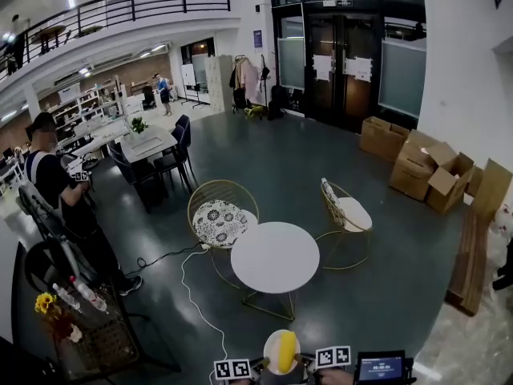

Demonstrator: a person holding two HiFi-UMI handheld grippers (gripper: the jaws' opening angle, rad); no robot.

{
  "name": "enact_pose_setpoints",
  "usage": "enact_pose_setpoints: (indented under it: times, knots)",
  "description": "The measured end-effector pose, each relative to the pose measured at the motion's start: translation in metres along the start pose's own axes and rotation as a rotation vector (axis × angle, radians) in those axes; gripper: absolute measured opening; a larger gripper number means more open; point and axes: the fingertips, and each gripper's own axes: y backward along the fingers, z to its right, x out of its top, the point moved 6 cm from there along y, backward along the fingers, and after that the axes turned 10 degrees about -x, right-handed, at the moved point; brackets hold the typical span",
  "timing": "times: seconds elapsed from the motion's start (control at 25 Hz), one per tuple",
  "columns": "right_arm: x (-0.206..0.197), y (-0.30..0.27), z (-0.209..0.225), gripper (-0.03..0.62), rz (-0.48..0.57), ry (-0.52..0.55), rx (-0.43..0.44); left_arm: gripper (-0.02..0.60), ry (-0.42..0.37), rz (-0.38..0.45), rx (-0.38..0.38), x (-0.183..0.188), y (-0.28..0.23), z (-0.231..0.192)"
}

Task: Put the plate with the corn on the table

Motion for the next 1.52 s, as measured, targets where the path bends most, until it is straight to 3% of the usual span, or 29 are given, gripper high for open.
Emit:
enact_pose_setpoints:
  times: [0.48, 1.52]
  knots:
    - [0.043, 0.000, 0.020, 0.040, 0.026, -0.011, 0.012, 0.032, -0.038, -0.005, -0.013, 0.033, -0.040, 0.005]
    - [0.203, 0.018, 0.064, 0.040, 0.046, 0.083, 0.066, 0.032, -0.048, 0.083, 0.021, 0.124, -0.155, 0.050]
